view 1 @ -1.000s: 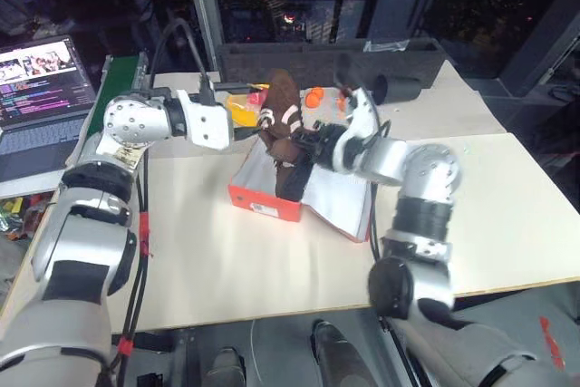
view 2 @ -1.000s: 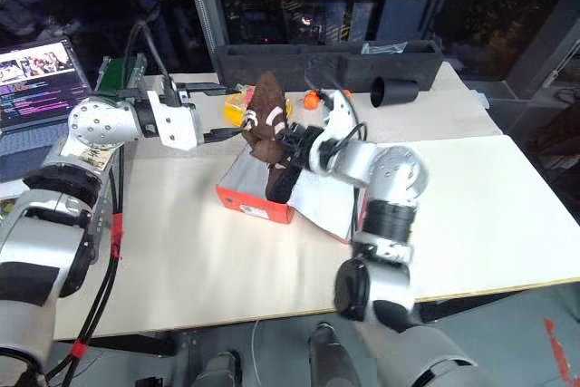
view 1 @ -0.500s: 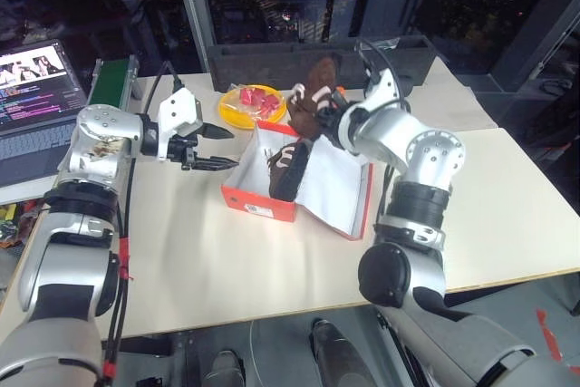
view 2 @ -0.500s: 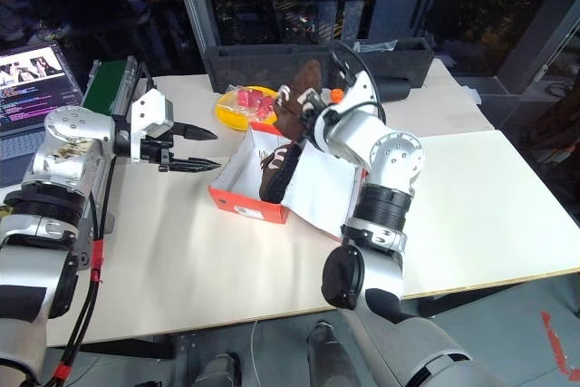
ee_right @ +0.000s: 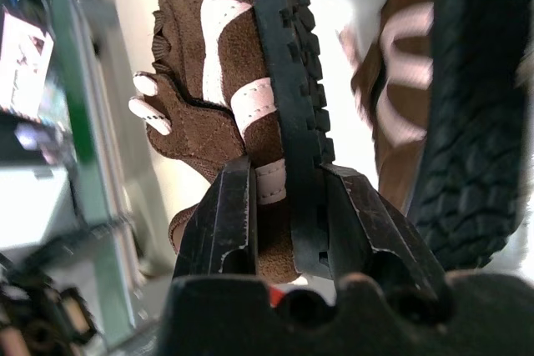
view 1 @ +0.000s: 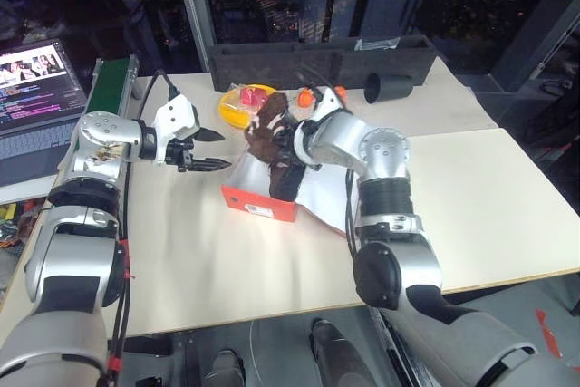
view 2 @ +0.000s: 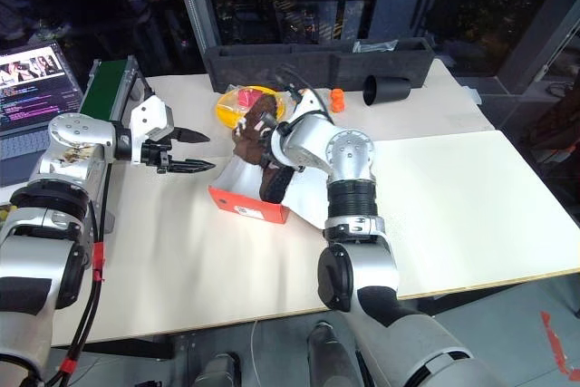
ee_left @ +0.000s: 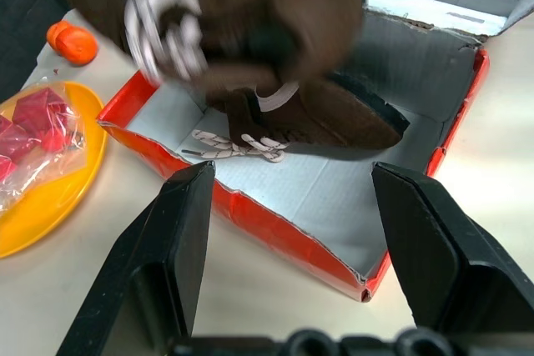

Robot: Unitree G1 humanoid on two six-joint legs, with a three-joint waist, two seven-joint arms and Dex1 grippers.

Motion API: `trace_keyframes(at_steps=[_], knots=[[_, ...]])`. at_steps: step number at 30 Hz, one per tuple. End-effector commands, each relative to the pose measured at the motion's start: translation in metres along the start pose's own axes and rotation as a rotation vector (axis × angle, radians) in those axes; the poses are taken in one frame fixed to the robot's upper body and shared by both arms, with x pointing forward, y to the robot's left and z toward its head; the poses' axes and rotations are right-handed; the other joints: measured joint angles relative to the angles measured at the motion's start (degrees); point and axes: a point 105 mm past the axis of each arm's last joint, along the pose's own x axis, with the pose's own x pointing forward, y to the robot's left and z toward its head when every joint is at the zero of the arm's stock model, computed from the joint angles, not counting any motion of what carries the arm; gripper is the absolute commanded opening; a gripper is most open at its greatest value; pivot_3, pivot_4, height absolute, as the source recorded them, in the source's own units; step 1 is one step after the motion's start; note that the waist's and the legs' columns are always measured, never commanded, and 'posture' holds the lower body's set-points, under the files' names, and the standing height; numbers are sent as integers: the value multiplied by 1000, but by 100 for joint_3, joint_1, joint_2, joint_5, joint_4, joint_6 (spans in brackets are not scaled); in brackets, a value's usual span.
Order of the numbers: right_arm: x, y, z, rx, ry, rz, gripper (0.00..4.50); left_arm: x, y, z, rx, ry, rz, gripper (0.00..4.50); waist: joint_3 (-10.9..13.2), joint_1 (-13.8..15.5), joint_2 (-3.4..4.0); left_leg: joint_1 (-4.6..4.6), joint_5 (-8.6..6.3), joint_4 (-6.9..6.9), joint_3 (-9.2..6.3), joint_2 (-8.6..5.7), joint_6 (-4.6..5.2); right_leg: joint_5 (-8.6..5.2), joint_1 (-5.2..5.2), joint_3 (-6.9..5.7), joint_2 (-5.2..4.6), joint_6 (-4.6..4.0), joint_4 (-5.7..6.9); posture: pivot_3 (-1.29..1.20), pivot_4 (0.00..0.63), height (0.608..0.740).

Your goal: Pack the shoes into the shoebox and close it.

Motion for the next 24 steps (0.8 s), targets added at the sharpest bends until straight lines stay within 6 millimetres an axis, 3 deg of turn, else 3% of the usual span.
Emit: trace_keyframes(at_steps=[1, 11, 16, 21, 24], knots=[[17, 68, -105, 8, 268, 201, 959, -6, 6, 11, 48, -26, 26, 3200, 0, 0, 0, 0, 0, 0, 0, 0, 0, 0, 0, 0, 0, 0, -1, 0, 150, 727], [59, 23, -142, 129, 322, 44, 959, -11, 7, 17, 68, -27, 35, 3200, 0, -15, 0, 3, 0, 0, -1, 0, 0, -5, 2, 0, 0, 9, -1, 0, 150, 727], [71, 7, -157, 161, 314, 6, 959, -14, 8, 18, 76, -17, 36, 3200, -9, -13, -10, 28, 0, 1, -1, 0, 0, -7, 28, 0, 1, 12, -1, 0, 150, 727], [76, 6, -172, 113, 332, 3, 959, -16, 9, 20, 83, -11, 38, 3200, -26, -38, -30, 165, -5, -2, -1, 6, 6, -18, 183, -1, 7, 18, -31, 0, 150, 727], [75, 13, -182, 32, 368, 25, 959, -15, 11, 22, 90, -13, 43, 3200, -93, -66, -50, 186, -8, -3, -1, 7, 11, -38, 215, -1, 7, -14, -35, 0, 150, 727]])
